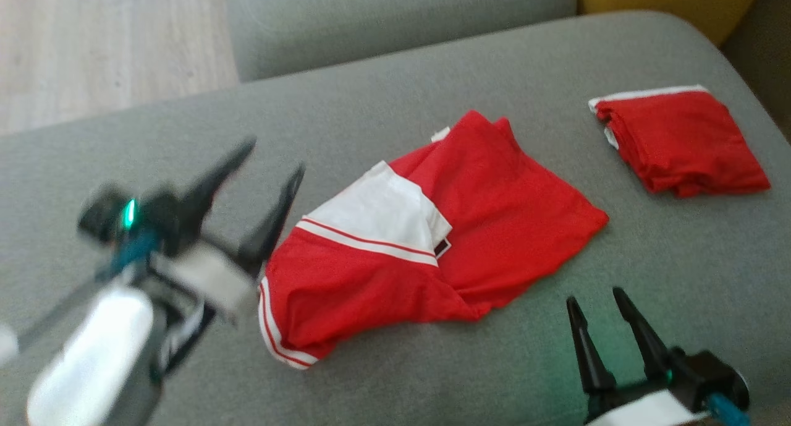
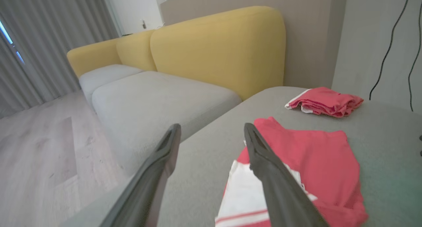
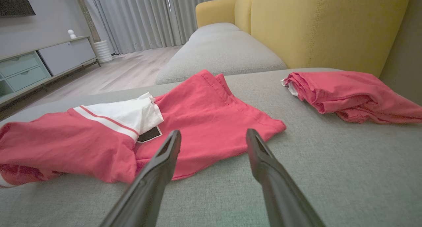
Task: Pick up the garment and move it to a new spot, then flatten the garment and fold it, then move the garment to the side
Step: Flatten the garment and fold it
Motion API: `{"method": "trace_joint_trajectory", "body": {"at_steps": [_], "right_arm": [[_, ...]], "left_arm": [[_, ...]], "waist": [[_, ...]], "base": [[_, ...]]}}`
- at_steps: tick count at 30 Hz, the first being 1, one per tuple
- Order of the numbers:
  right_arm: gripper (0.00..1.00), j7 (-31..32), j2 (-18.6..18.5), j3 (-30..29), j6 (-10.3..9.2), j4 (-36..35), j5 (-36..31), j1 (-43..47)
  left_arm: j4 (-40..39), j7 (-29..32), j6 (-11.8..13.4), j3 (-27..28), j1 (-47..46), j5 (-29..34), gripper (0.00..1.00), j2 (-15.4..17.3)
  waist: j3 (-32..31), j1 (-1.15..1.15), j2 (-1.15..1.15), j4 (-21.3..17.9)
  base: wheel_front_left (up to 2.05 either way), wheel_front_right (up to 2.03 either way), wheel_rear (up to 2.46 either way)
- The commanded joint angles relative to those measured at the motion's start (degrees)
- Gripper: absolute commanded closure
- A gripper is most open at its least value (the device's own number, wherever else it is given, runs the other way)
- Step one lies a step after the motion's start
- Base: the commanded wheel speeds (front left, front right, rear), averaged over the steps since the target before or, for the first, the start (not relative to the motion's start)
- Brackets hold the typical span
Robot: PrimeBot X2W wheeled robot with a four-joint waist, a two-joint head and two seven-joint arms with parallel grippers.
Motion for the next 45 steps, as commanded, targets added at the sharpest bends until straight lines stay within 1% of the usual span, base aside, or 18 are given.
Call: {"method": "trace_joint_trajectory", "body": {"at_steps": [1,2,3,5,10,17,21,24,28,32,40,45], "right_arm": [[0.0,-0.2,-1.1,1.5,0.37,-1.9,0.2,-3.2],[0.0,-0.2,-1.4,1.9,0.37,-2.0,0.4,-4.3],[0.0,-0.2,-1.6,2.0,0.37,-2.1,0.5,-4.8],[0.0,-0.2,-1.9,2.3,0.37,-2.2,0.7,-6.0],[0.0,-0.2,-2.1,3.1,0.37,-2.3,1.2,-8.3],[0.0,-0.2,-2.0,4.1,0.37,-2.4,1.7,-10.6],[0.0,-0.2,-2.1,4.6,0.37,-2.5,2.0,-11.7],[0.0,-0.2,-2.1,4.7,0.37,-2.4,2.2,-12.3],[0.0,-0.2,-1.9,4.9,0.37,-2.3,2.4,-12.7],[0.0,-0.2,-1.7,5.3,0.37,-2.2,2.5,-13.1],[0.0,-0.2,-1.5,5.3,0.37,-2.2,2.6,-13.3],[0.0,-0.2,-1.4,5.2,0.37,-2.4,2.6,-13.6]], "left_arm": [[-1.4,0.3,-0.3,2.0,-4.6,-0.4,0.0,1.7],[1.0,2.0,-1.2,0.0,-10.5,-1.8,0.0,1.5],[2.5,2.6,-1.4,-1.3,-13.5,-2.4,0.0,1.3],[6.3,3.9,-1.6,-4.6,-19.5,-3.9,0.0,1.0],[15.0,5.8,-1.7,-15.6,-31.8,-9.8,0.0,0.9],[25.4,5.9,-1.7,-29.2,-41.9,-16.8,0.0,0.4],[30.8,6.1,-1.7,-35.1,-46.0,-19.7,0.0,0.7],[33.4,6.2,-1.7,-38.7,-48.1,-22.2,0.0,0.8],[35.2,5.5,-1.7,-42.4,-50.0,-25.2,0.0,0.7],[36.1,5.1,-1.7,-44.7,-51.0,-26.6,0.0,0.8],[36.9,5.4,-1.7,-46.0,-51.4,-27.3,0.0,0.4],[36.7,6.7,-1.7,-46.2,-51.2,-27.7,0.0,0.2]], "waist": [[1.2,0.0,0.0,-0.4],[2.7,0.0,0.0,-0.9],[3.5,0.0,0.0,-1.2],[5.2,0.0,0.0,-1.8],[8.6,0.0,0.0,-3.4],[12.2,0.0,0.0,-5.2],[14.0,0.0,0.0,-6.0],[15.1,0.0,0.0,-6.6],[16.0,0.0,0.0,-7.1],[16.7,0.0,0.0,-7.6],[17.6,0.0,0.0,-8.3],[18.3,0.0,0.0,-8.5]], "base": [[0.0,0.0,0.0],[0.0,0.0,0.0],[0.0,0.0,0.0],[0.0,0.0,0.0],[0.0,0.0,0.0],[0.0,0.0,0.0],[0.0,0.0,0.0],[0.0,0.0,0.0],[0.0,0.0,0.0],[0.0,0.0,0.0],[0.0,0.0,0.0],[0.0,0.0,0.0]]}}
